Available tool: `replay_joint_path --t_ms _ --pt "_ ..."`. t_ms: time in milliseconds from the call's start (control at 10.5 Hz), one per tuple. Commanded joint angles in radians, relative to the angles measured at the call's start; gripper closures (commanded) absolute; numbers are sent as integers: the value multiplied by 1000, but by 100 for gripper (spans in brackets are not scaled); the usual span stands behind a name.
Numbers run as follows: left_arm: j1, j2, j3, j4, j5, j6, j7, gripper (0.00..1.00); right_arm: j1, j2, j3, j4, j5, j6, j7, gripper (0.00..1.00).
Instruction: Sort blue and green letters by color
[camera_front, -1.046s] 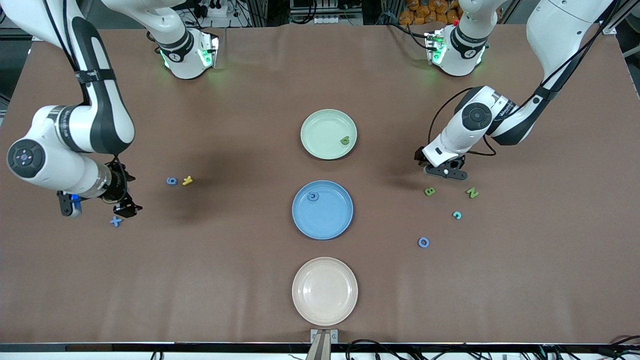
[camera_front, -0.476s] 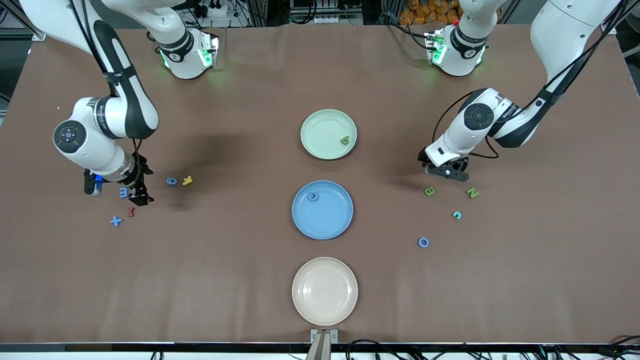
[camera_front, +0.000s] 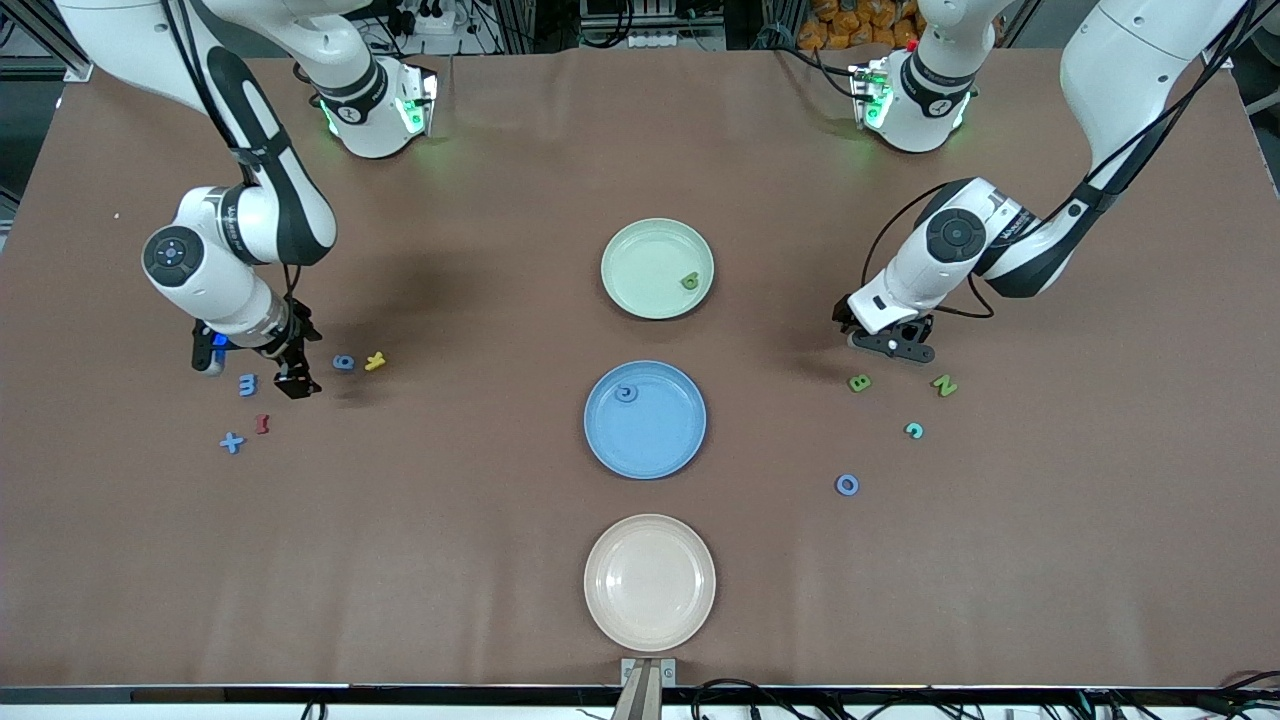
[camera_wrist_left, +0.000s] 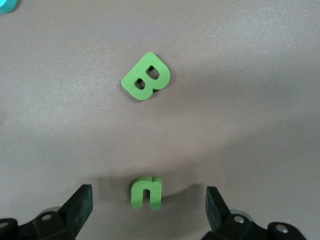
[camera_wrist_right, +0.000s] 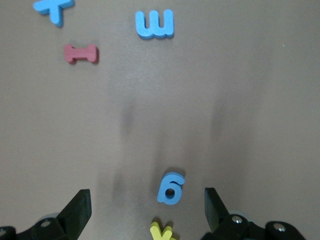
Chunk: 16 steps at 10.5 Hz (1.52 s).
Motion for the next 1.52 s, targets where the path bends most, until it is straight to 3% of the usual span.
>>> replay_joint_path --t_ms 0,571,666,761,951,1141,1237,1332,1427 --pt "7 23 -10 20 33 11 -17 100 4 47 5 -27 -9 70 39 0" --pt "-18 20 -10 22 36 6 -77 100 4 99 23 -25 -6 102 50 0" --pt "-21 18 -10 27 36 6 -95 100 3 100 28 -27 -6 112 48 6" --pt "-35 17 -10 40 36 3 -103 100 1 105 30 -25 -6 112 47 13" --pt "-62 9 -14 73 34 1 -147 100 -2 110 36 -25 -6 122 36 56" --pt "-129 1 -16 114 30 -18 -241 100 -3 119 45 -25 -7 133 32 67" --pt "-168 1 -17 135 22 -34 -285 100 -3 126 46 -25 -12 135 22 77" --pt "-212 1 -19 157 19 -51 -340 100 -3 125 49 -25 -12 135 -20 95" --pt "-257 1 -19 168 19 -64 -400 100 -5 125 49 -24 -12 135 -71 100"
